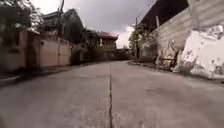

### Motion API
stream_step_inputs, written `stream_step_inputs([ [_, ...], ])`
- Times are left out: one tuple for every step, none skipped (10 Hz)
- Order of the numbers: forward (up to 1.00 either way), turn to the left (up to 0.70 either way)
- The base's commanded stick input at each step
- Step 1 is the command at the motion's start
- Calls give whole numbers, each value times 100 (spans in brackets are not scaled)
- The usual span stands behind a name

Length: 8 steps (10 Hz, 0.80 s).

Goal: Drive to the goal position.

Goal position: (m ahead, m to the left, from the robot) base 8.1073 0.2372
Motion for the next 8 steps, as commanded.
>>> stream_step_inputs([
  [100, 0],
  [100, 0],
  [100, 0],
  [53, 0],
  [0, 0],
  [0, 0],
  [73, 0],
  [100, 0],
])
